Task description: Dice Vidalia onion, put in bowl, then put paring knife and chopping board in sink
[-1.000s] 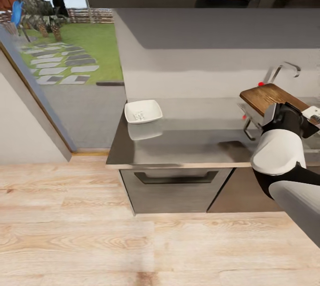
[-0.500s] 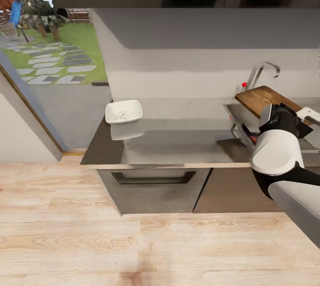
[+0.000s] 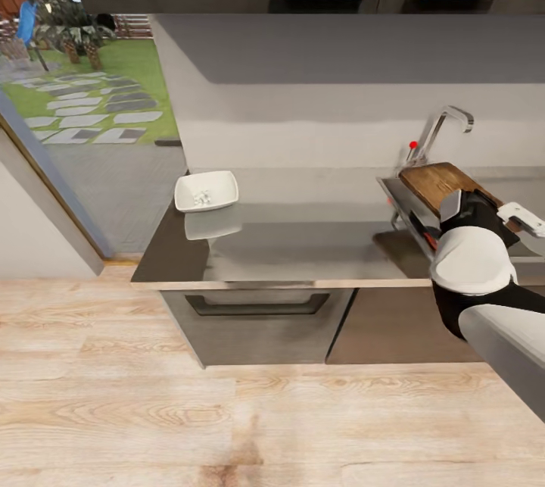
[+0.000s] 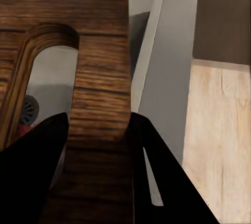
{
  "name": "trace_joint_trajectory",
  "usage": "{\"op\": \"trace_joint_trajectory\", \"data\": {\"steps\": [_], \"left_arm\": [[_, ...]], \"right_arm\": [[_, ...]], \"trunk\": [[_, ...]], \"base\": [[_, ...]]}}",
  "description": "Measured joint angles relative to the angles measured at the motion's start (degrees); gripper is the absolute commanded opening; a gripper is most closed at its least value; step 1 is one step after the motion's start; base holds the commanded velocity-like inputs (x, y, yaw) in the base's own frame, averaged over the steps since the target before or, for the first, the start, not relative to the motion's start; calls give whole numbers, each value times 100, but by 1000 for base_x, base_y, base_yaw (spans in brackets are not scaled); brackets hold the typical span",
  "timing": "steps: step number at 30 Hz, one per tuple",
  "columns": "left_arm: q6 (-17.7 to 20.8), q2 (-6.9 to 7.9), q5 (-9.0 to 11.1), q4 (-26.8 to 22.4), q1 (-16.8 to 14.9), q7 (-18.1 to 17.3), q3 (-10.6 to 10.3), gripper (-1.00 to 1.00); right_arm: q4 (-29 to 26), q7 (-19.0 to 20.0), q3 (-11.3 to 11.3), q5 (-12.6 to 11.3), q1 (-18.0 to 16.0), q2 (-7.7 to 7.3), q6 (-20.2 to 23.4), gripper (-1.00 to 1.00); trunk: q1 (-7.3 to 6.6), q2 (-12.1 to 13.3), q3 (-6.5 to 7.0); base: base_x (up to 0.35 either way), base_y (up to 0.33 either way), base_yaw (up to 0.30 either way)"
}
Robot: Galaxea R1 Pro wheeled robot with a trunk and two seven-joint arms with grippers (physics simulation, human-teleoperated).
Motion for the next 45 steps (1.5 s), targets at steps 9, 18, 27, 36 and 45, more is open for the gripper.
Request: {"op": "trace_joint_trajectory", "data": {"steps": [9, 18, 27, 36, 45], "left_arm": [[0, -3, 27, 1, -1, -7, 206, 100], [0, -4, 28, 1, -1, -6, 214, 100], [-3, 4, 29, 11, -1, -1, 219, 100], [1, -2, 27, 10, -1, 0, 214, 100], [0, -3, 28, 18, -1, -6, 211, 100]], "right_arm": [[7, -87, -161, -46, 0, 17, -327, -100], [7, -116, -188, -49, 0, 11, -334, -100], [17, -228, -373, -51, 0, 4, -650, -100], [615, -217, -580, -65, -1, 7, -1020, -100], [669, -225, -636, -39, 12, -8, -1135, -100]], "trunk": [[0, 0, 0], [0, 0, 0], [0, 0, 0], [-3, 0, 0], [0, 0, 0]], "base": [[2, -6, 0], [95, -128, 0], [8, -10, 0], [215, -151, 0], [33, -18, 0]]}}
